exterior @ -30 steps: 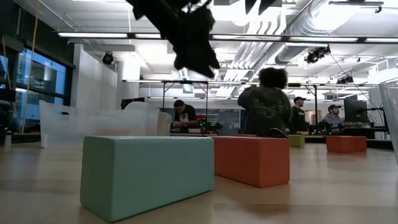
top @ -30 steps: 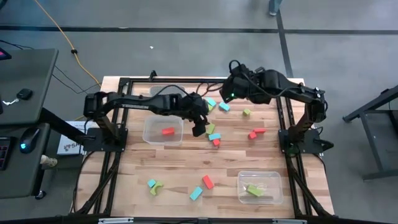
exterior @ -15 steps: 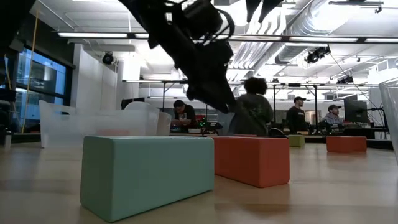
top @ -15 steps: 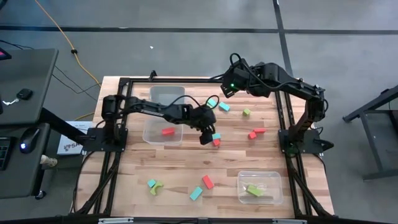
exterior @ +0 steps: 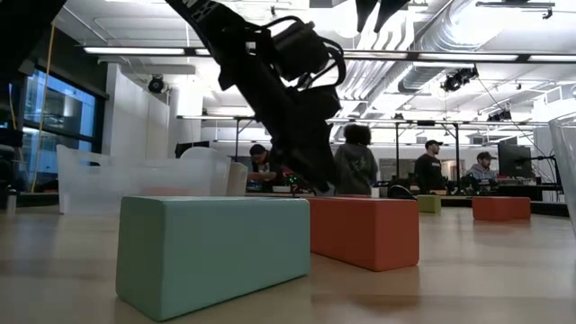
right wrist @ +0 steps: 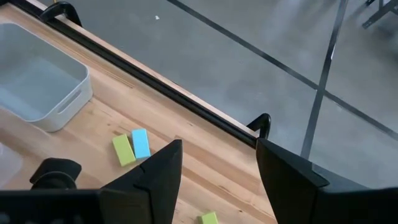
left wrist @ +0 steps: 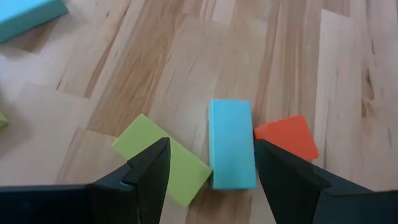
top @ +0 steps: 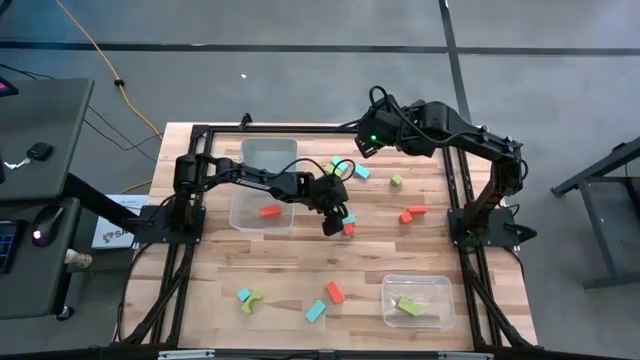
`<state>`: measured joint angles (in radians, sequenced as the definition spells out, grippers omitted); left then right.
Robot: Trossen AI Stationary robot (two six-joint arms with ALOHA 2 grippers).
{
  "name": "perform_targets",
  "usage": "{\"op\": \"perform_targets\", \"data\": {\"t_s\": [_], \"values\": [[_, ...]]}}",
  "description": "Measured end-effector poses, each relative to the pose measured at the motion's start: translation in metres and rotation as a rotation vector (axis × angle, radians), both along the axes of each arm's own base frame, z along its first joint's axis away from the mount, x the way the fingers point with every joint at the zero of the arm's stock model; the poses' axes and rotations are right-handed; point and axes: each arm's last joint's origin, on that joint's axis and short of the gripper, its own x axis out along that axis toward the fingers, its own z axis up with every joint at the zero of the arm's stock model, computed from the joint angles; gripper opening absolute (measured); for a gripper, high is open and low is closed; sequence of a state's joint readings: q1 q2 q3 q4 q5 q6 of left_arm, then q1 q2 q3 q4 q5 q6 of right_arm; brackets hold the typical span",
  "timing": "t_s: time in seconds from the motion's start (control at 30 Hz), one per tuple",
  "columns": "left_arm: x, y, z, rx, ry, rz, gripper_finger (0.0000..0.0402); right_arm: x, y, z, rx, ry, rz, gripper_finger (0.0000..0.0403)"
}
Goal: Sort & place blocks by color
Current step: Put the blue block into the gray bin
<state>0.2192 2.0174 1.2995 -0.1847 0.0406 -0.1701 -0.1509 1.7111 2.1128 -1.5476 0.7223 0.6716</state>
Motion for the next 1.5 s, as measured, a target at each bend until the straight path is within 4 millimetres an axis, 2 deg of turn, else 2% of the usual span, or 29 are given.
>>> {"op": "perform_targets", "data": {"t_s": [0.3, 0.6, 0.8, 1.1, 1.33, 1.5], "values": [[0.003, -0.008, 0.001, 0.017, -0.017, -0.019, 0.0211, 0.0, 0.0, 0.0, 0.0, 0.0, 0.0, 0.0197], [0.005, -0.015, 0.0, 0.119, -0.001, -0.005, 0.0211, 0.0, 0.0, 0.0, 0.017, -0.004, 0.006, 0.0197], [0.005, -0.016, -0.008, 0.095, 0.027, -0.011, 0.0211, 0.001, 0.001, -0.001, 0.039, -0.007, 0.015, 0.0197], [0.006, -0.017, -0.007, 0.09, 0.013, -0.009, 0.0211, 0.001, 0.001, -0.001, 0.039, -0.007, 0.015, 0.0197], [0.009, -0.02, -0.019, 0.057, 0.031, -0.002, 0.0211, 0.001, 0.001, -0.001, 0.038, -0.006, 0.017, 0.0197], [0.009, -0.02, -0.017, 0.042, 0.011, 0.013, 0.0211, 0.001, 0.001, -0.001, 0.038, -0.006, 0.017, 0.0197]]}}
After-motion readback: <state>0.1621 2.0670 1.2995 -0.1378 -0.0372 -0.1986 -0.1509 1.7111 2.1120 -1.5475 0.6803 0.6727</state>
